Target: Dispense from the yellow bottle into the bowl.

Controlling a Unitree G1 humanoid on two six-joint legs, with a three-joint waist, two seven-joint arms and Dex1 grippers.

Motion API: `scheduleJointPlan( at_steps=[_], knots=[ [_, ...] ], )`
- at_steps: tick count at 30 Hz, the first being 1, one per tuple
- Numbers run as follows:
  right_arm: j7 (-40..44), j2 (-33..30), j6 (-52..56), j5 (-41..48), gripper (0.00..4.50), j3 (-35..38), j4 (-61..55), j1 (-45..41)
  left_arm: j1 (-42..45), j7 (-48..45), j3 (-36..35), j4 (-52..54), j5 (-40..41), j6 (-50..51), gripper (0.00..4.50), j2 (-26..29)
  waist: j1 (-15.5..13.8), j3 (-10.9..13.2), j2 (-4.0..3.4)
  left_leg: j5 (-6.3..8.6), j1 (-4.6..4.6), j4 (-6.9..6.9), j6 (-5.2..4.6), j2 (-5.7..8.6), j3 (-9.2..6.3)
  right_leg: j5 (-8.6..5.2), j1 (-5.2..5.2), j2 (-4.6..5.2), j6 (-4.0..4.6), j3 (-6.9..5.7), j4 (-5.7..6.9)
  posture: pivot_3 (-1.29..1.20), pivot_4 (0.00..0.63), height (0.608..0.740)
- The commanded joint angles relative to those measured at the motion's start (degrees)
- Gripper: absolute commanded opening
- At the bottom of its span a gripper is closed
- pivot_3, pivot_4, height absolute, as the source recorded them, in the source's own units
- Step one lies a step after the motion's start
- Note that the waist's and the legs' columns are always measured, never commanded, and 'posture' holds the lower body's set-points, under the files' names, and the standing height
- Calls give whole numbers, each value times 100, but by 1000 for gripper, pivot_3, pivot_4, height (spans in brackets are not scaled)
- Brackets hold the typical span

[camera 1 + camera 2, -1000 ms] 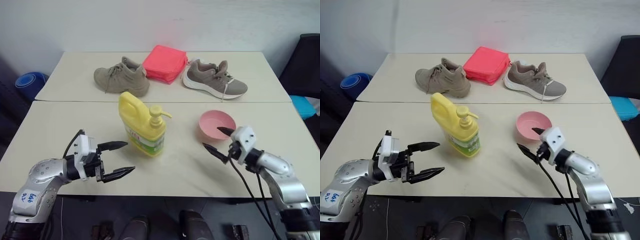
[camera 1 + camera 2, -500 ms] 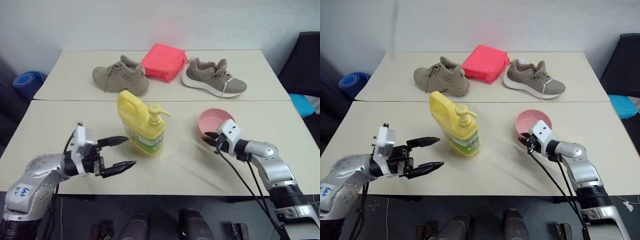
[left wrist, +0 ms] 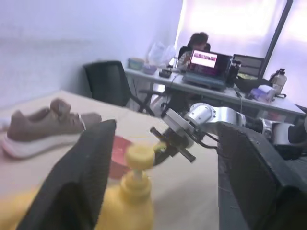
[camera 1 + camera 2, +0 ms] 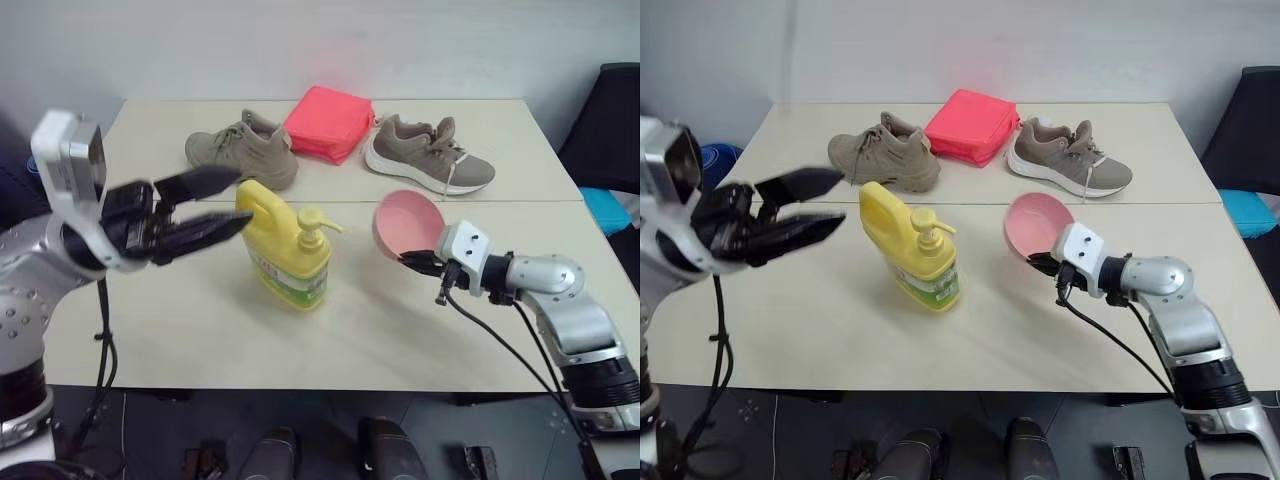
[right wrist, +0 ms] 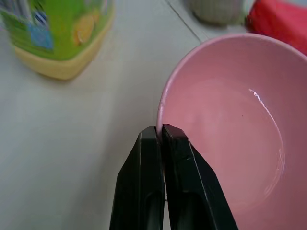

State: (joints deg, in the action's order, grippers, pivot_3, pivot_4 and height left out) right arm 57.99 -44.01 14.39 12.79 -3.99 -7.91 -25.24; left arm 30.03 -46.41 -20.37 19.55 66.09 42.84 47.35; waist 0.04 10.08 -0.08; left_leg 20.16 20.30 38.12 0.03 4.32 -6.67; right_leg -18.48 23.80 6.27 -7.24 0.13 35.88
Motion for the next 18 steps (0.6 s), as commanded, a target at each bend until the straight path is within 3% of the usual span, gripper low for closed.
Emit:
scheduleJointPlan(
  at_steps=[1, 9, 18],
  knots=[
    [519, -507, 593, 438, 0, 71, -1085, -125, 483, -95, 443, -118, -423, -201, 2330, -119, -2, 0, 1, 0, 0, -2, 0, 1, 1, 0, 1, 0, 0, 0, -1, 0, 150, 740],
    [692, -1004, 1550, 766, 0, 142, -1960, -493, 1054, -733, 1420, -388, -1322, -556, 42, -562, 5, 10, 17, 1, 2, 1, -1, 1, 10, 3, 4, 0, -5, 0, -1, 0, 150, 740],
    [1321, -1579, 2046, 1151, 0, -27, -2391, -1237, 1454, -949, 1870, -909, -2094, -836, 42, -1003, -20, 16, 27, 1, 10, 7, -1, 2, 8, 4, 9, 1, -7, -5, -3, 0, 150, 740]
  ],
)
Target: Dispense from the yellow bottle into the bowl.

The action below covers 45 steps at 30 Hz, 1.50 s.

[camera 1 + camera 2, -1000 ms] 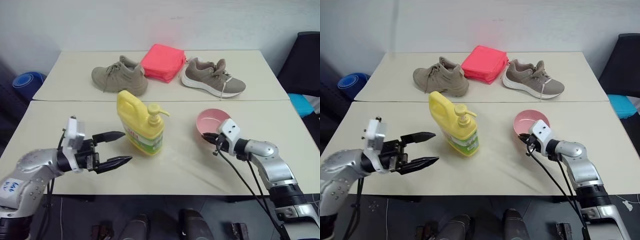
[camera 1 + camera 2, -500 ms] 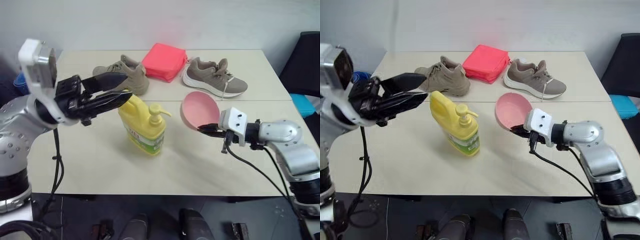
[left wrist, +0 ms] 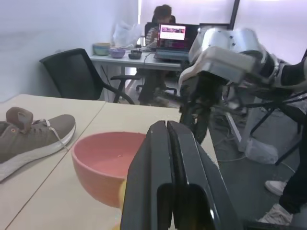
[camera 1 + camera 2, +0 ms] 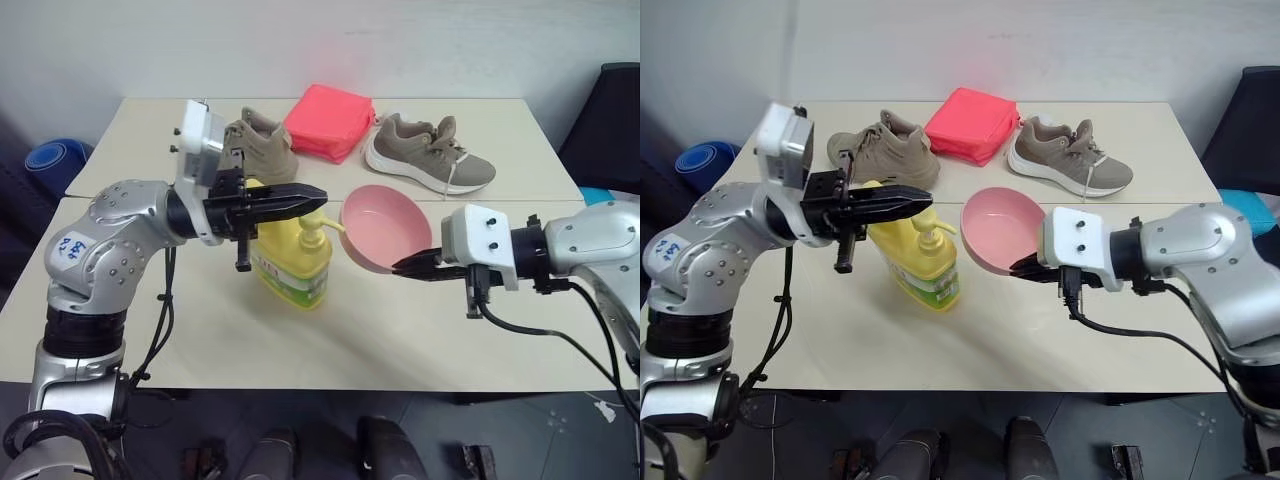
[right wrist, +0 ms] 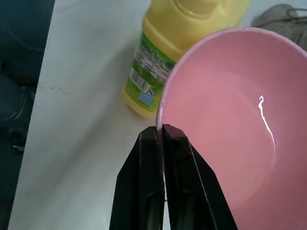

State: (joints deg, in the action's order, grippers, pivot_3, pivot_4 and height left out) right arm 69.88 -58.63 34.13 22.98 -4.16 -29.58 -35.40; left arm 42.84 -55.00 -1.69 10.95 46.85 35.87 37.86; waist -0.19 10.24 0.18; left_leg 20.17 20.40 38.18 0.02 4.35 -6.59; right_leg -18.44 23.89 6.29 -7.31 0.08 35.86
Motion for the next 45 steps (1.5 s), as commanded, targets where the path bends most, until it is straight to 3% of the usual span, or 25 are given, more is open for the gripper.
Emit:
scheduleJointPlan(
  at_steps=[1, 11, 16, 25, 26, 28, 32, 38, 42, 45],
  knots=[
    [148, -115, 104, 141, 0, -41, -224, -267, 200, -135, 22, -86, -199, -163, 42, -95, 8, 2, 4, 0, 0, 0, 0, 0, 1, 0, 0, 0, 0, 0, 0, 0, 150, 740],
    [-262, -367, -575, -890, 0, -117, 732, 1215, 119, -314, -402, -113, -24, -297, 42, -360, -97, 8, 13, -1, 12, 9, -3, 7, 12, 3, 15, 4, -5, -6, 8, 0, 150, 740],
    [-570, -54, -1208, -1412, 0, -314, 1755, 1599, 56, -91, -1142, -312, 569, 38, 42, -298, -84, 8, 13, -1, 11, 18, -3, 3, 19, 3, 19, 1, -6, -5, 20, 0, 150, 740],
    [-1129, 753, -1939, -1718, 0, -273, 2914, 1526, -1108, -309, -1593, -271, 114, -431, 42, 135, 17, 7, 16, -2, 8, 15, -2, 1, 28, 3, 29, -1, -5, 4, 26, 0, 150, 740],
    [-1181, 825, -2074, -1697, 499, -212, 2953, 1529, -1222, -361, -1605, -207, 139, -422, 0, 170, 19, 7, 16, -2, 8, 16, -2, 1, 28, 3, 29, 0, -5, 5, 25, 0, 150, 740],
    [-1182, 904, -2057, -1519, 979, -55, 2857, 1600, -1476, -583, -1573, -1, 195, -380, 0, 333, 21, 6, 16, -2, 8, 15, -2, 1, 29, 3, 30, 0, -5, 6, 26, 0, 150, 740],
    [-1270, 1067, -2318, -1221, 2397, 350, 2664, 1742, -1950, -1180, -1441, 370, 277, -122, 0, 900, 24, 6, 16, -2, 9, 9, -3, 1, 29, 3, 30, 2, -5, 8, 22, 0, 150, 740],
    [-1401, 1279, -2525, -1084, 4483, 600, 2758, 1965, -2183, -1399, -1264, 619, 177, -99, 1515, 1176, 13, 6, 15, -2, 9, 11, -3, 1, 27, 4, 27, 1, -5, 7, 23, 0, 150, 740],
    [-1440, 1585, -3063, -1117, 4500, 624, 3159, 2084, -2494, -1510, -920, 1080, -231, -367, 2732, 1249, 30, 6, 15, -1, 8, 5, -3, 0, 29, 4, 27, 1, -5, 8, 22, 0, 150, 740],
    [-1494, 1714, -3465, -1218, 4500, 607, 3477, 2101, -2521, -1167, -937, 1322, -228, -521, 3719, 970, 35, 6, 15, -1, 8, 4, -3, -1, 35, 4, 30, 0, -5, 13, 23, 0, 150, 740]
  ],
)
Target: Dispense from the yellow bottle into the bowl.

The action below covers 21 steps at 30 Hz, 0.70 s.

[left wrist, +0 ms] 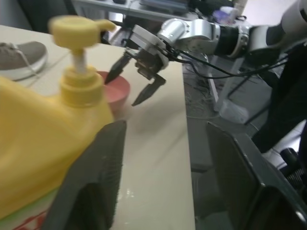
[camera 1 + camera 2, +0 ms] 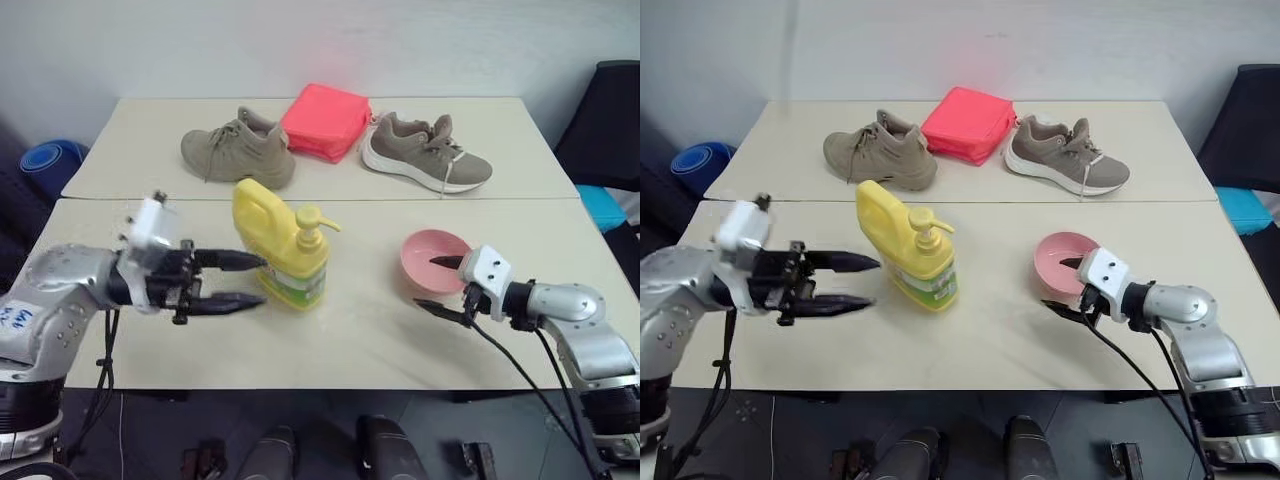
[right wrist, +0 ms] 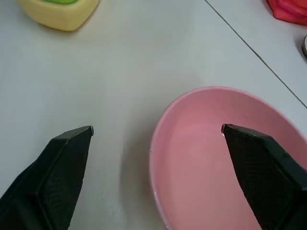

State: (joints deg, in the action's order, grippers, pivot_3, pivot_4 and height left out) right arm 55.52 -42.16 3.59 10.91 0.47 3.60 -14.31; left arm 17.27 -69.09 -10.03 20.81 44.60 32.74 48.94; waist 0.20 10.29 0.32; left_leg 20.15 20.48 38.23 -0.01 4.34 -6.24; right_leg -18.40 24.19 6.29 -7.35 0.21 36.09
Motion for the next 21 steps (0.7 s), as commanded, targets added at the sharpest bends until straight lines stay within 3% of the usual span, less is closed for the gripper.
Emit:
scheduleJointPlan(
  at_steps=[1, 3, 11, 15, 21],
  knots=[
    [-63, 120, -510, -9, 4500, 133, 269, -24, 53, 360, -129, 382, -3, -245, 4060, -221, -6, 0, 0, 0, 0, 3, 0, 0, 0, 0, 0, -1, 0, 0, 1, 0, 150, 740],
    [-62, 214, -753, -24, 4500, 100, 473, -68, 52, 503, -162, 442, 45, -208, 4479, -287, -7, 0, 0, 0, -1, 7, 0, 0, 1, 0, 0, -1, 0, 0, 6, 0, 150, 740],
    [-36, 451, -1644, -319, 4500, -95, 1398, -368, -41, 613, -135, 536, 89, -182, 4479, -262, 0, -1, -1, 0, -6, 7, 0, -1, 8, 0, 0, -4, 0, 7, 12, 0, 150, 740],
    [-66, 512, -1620, -396, 3595, -158, 1630, -526, 63, 672, -141, 523, 159, -129, 4500, -272, 1, -1, -2, 0, -6, 7, 0, -1, 7, 0, 0, -4, 0, 7, 12, 0, 150, 740],
    [-15, 498, -1531, -432, 1388, -225, 1666, -576, 127, 730, -233, 556, 359, 30, 4500, -194, 1, -1, -2, 0, -6, 9, 0, -1, 8, 0, 0, -4, 0, 7, 13, 0, 150, 740]
  ],
)
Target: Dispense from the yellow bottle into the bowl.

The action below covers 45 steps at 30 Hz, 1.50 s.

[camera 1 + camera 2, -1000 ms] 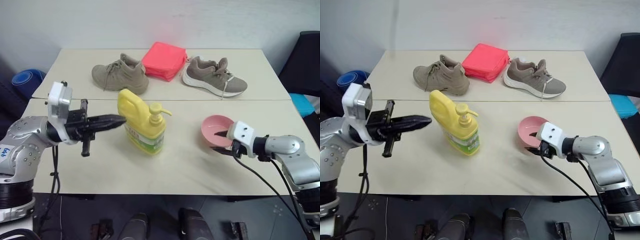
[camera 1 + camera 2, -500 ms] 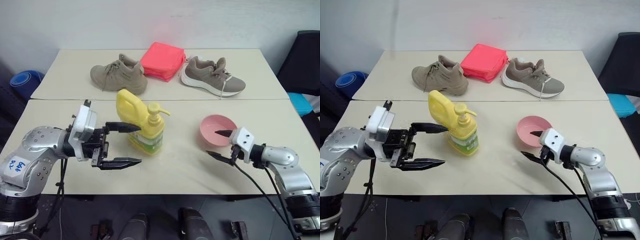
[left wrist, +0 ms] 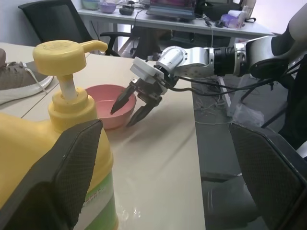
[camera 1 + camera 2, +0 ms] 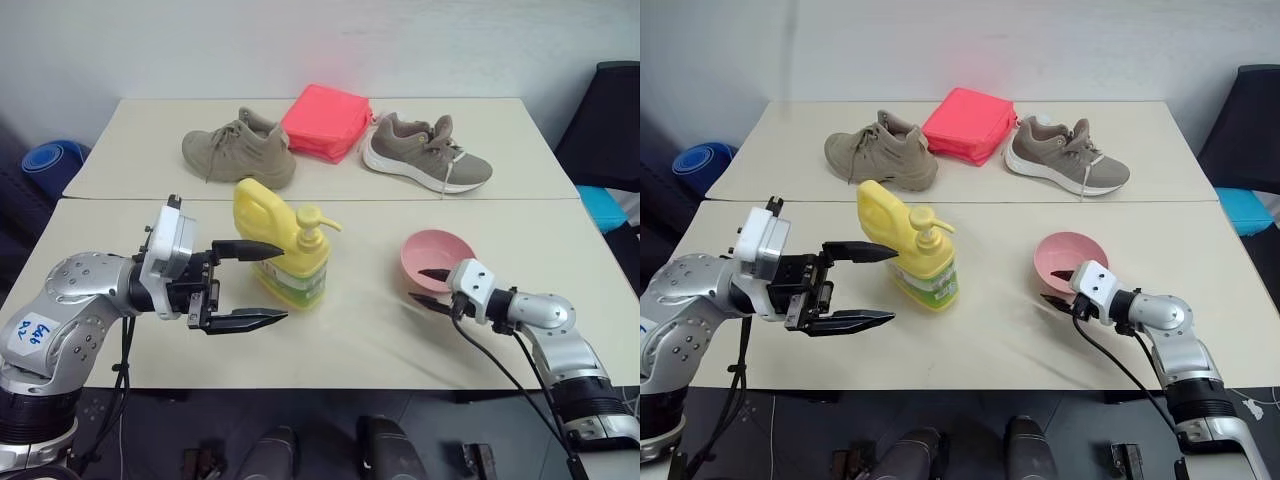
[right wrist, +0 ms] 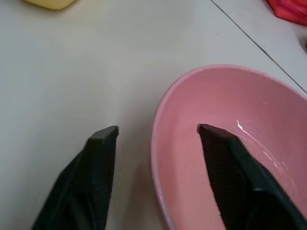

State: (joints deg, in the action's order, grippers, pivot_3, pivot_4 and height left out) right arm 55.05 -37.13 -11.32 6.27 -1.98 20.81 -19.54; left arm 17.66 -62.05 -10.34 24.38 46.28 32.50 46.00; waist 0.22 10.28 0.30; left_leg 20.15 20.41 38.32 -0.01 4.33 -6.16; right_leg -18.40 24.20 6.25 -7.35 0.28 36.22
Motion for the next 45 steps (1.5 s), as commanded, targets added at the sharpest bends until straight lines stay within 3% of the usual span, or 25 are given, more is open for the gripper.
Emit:
scheduleJointPlan(
  at_steps=[1, 4, 10, 16, 19, 21, 26, 31, 45],
  knots=[
    [57, -10, -17, 41, 1024, 19, -85, -50, 92, 23, -215, 203, 230, 84, 4500, 126, 0, 0, 0, 0, 0, 0, 0, 0, 0, 0, 0, 0, 0, 0, 0, 0, 150, 740],
    [186, -58, 83, 90, 16, 10, -228, -52, 108, -2, -288, 206, 429, 250, 4500, 227, 1, 0, 0, 0, 0, 0, 0, 0, 0, 0, 0, 0, 0, 0, 0, 0, 150, 740],
    [564, -215, 454, 296, 16, 35, -923, -113, 542, 456, -696, 87, 1459, 862, 4500, 236, -2, 0, 0, 0, 1, 2, 0, 0, 0, 0, 3, 0, 0, 1, 5, 0, 150, 740],
    [1025, -885, 2324, 929, 16, -39, -3369, -395, 1420, 1066, -961, -342, 2057, 1265, 4500, 289, -1, 0, 0, 0, 9, 10, 1, 1, 5, 0, 16, 2, 0, 3, 28, 0, 150, 740],
    [1073, -1175, 3445, 1394, 0, -102, -4416, -852, 1831, 1206, -669, -541, 1395, 855, 3918, 113, -11, 0, 0, 2, 10, 10, 4, -4, 6, 0, 23, -1, 1, 4, 27, 0, 150, 740],
    [1073, -1308, 3943, 1518, 0, -189, -4758, -1157, 2071, 1281, -453, -702, 1081, 655, 3249, -89, -22, 0, 0, 3, 10, 12, 4, -3, 4, 0, 20, -1, 1, 1, 22, 0, 150, 740],
    [1038, -1412, 4735, 1622, 0, -479, -5025, -1842, 2275, 1093, 128, -955, 357, 251, 1672, -438, -48, 0, 3, 6, 26, 39, -2, 4, 0, 0, 20, 3, 0, -2, 24, 0, 150, 740],
    [1082, -1418, 5285, 1856, 0, -629, -5255, -2229, 2373, 853, 376, -1074, 144, 155, 169, -676, -21, 0, 3, 9, 81, 71, 0, 4, -8, 0, 65, 3, 0, -11, 63, 0, 150, 740],
    [855, -1262, 5758, 2180, 0, -750, -5554, -2316, 2283, 922, 850, -1138, -390, 455, 77, -872, -5, -1, 3, 10, 82, 74, 0, 5, -8, 0, 66, 5, 0, -11, 67, 0, 150, 740]
  ],
)
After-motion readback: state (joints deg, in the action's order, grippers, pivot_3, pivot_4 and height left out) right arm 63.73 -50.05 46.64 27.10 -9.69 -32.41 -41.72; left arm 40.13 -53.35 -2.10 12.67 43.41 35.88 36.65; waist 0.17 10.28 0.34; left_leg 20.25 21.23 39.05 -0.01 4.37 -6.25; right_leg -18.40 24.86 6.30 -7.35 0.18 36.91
